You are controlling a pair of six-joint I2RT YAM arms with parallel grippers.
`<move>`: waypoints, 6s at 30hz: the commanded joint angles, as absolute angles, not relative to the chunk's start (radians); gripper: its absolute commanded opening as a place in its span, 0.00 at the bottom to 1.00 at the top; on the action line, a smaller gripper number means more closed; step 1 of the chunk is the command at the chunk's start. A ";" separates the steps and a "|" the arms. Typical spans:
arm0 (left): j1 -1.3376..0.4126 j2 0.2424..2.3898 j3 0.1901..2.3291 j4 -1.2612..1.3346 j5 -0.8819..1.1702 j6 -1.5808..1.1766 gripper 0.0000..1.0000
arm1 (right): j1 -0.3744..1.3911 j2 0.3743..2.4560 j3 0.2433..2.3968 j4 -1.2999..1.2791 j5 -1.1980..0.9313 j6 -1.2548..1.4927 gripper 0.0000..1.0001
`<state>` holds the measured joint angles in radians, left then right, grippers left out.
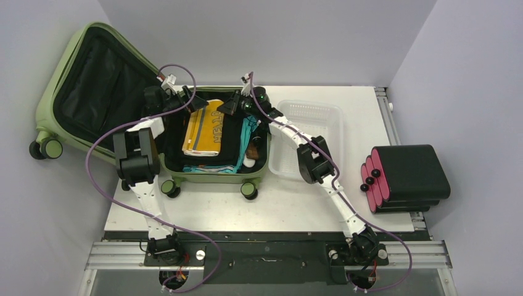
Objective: Open, take out, and arrange the luggage
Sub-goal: Pick up the clothes from the luggage, then place the clothes in the bin.
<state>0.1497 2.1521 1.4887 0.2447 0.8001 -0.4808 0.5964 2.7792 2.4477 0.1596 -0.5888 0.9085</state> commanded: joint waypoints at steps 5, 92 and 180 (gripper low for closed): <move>0.188 2.122 1.448 0.262 0.902 -0.565 0.96 | 0.594 2.688 2.473 0.305 -0.906 0.787 0.00; 0.187 2.381 1.453 0.834 1.269 -0.991 0.65 | 0.544 2.593 2.402 0.640 -1.108 0.945 0.00; 0.206 1.947 1.203 1.524 1.192 -1.552 0.78 | 0.334 1.864 1.839 -0.644 -0.576 -0.177 0.00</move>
<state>0.1982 2.0228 1.2469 1.4792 1.1893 -1.5780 0.4458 1.8790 1.9652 -0.6785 -0.6205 -0.1116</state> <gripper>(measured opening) 0.777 0.022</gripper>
